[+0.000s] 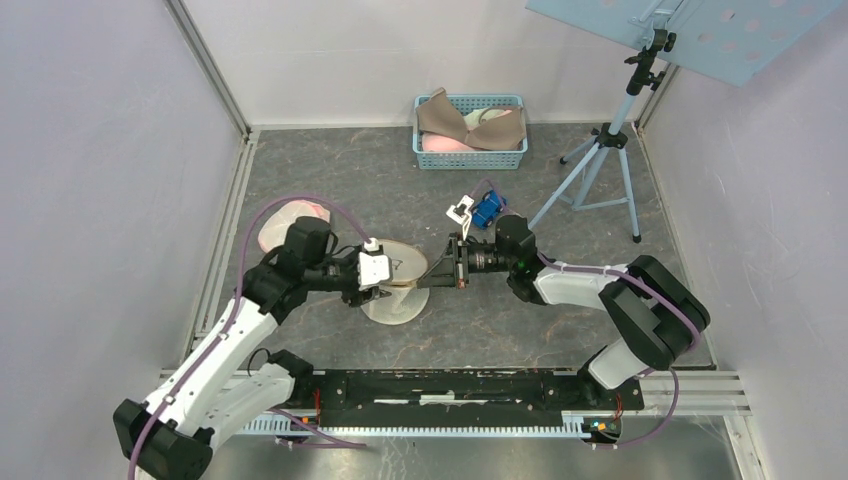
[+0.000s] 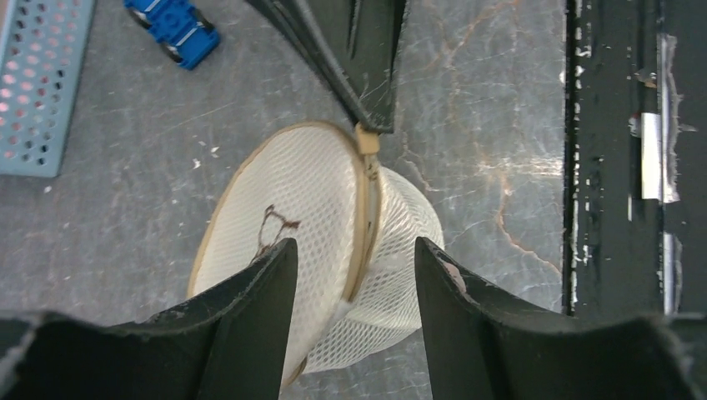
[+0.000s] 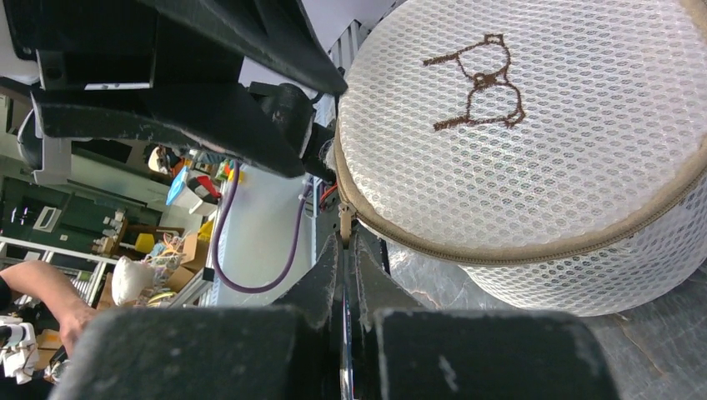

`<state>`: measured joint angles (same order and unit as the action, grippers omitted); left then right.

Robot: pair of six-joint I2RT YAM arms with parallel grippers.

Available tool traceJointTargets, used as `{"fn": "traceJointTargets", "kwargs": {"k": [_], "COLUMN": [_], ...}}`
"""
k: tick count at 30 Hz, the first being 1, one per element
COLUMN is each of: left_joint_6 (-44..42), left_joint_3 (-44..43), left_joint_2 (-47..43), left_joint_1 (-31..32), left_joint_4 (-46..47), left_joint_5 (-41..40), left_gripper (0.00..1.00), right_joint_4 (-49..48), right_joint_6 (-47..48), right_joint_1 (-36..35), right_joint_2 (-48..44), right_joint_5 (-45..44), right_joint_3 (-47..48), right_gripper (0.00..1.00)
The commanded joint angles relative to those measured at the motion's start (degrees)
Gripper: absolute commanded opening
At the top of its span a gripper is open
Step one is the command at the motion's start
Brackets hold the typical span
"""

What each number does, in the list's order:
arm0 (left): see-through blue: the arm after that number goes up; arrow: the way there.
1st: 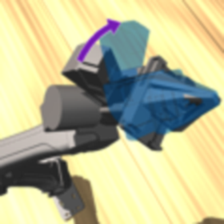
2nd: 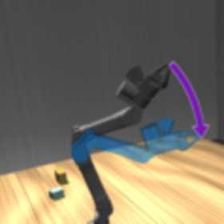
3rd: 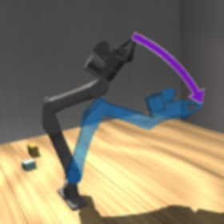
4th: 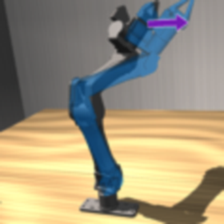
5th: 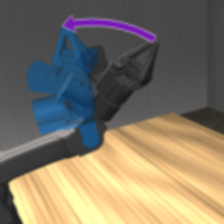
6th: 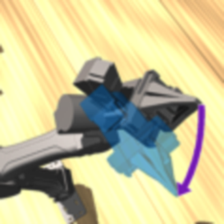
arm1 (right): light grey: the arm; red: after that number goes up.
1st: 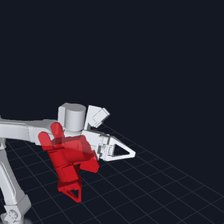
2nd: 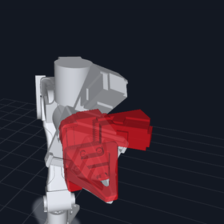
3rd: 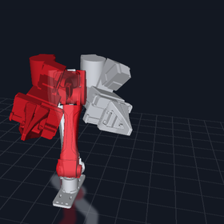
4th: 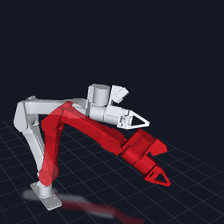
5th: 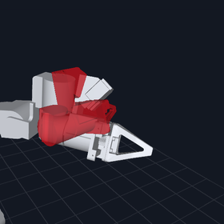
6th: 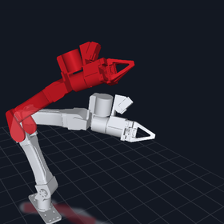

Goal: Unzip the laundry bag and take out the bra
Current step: Unzip the laundry bag at the center of the board.

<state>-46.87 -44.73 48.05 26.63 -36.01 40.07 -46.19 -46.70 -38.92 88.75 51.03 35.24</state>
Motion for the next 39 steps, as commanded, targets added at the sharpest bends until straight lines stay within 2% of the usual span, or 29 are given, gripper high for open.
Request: {"fn": "traceJointTargets", "kwargs": {"k": [1, 4, 8, 14, 16, 21, 26, 29, 31, 33, 35, 37, 39], "left_joint_6": [3.6, 3.2, 1.5, -2.1, -3.1, -4.0, -4.5, -4.7, -3.0, -1.6, 0.0, 2.5, 4.9], "left_joint_3": [-2.5, -3.6, -2.7, -0.3, 0.6, 4.2, 6.1, 5.1, 3.5, 1.4, -0.4, -1.4, -2.2], "left_joint_2": [2.8, 5.2, 6.2, 4.8, 4.4, 3.4, 4.3, 5.5, 5.5, 5.0, 4.6, 4.5, 4.9], "left_joint_1": [3.0, 4.2, 5.2, 5.2, 5.2, 4.8, 4.7, 4.7, 4.8, 4.7, 5.0, 5.5, 5.9], "left_joint_4": [-1.2, -1.3, -1.3, -2.7, -2.7, 2.9, 9.7, 10.6, 9.9, 6.8, 4.3, 3.3, 2.8], "left_joint_5": [-1.8, -3.1, -4.5, -8.8, -10.3, -15.4, -17.0, -16.0, -14.9, -12.2, -9.8, -9.0, -8.3], "left_gripper": [0.59, 0.53, 0.4, 0.09, 0.02, 0.02, 0.02, 0.02, 0.14, 0.3, 0.4, 0.48, 0.51], "right_joint_4": [-3.3, -2.2, -0.7, 1.2, 1.4, 1.6, 1.5, 1.5, 1.0, 0.7, 0.5, 0.0, -0.2], "right_joint_6": [-0.5, 0.4, 1.5, 2.9, 3.0, 3.2, 3.1, 3.0, 2.8, 2.7, 2.6, 2.4, 2.3], "right_joint_1": [-0.7, -0.8, -0.7, 0.5, 1.5, 4.7, 7.0, 7.0, 6.6, 5.9, 5.1, 4.1, 3.2], "right_joint_2": [0.7, 0.7, 0.7, -0.2, -0.7, -2.8, -4.7, -5.2, -5.1, -5.0, -4.5, -4.1, -3.6], "right_joint_5": [0.0, -0.2, -0.2, -0.3, -0.2, -0.4, 0.0, 0.0, 0.0, -0.2, -0.4, -0.5, -0.6], "right_joint_3": [2.5, 2.7, 3.4, 3.5, 3.4, 2.4, 1.4, 0.7, 0.1, -0.5, -0.7, -0.7, -0.4], "right_gripper": [0.0, 0.0, 0.0, 0.0, 0.0, 0.0, 0.0, 0.0, 0.0, 0.0, 0.0, 0.0, 0.0]}}
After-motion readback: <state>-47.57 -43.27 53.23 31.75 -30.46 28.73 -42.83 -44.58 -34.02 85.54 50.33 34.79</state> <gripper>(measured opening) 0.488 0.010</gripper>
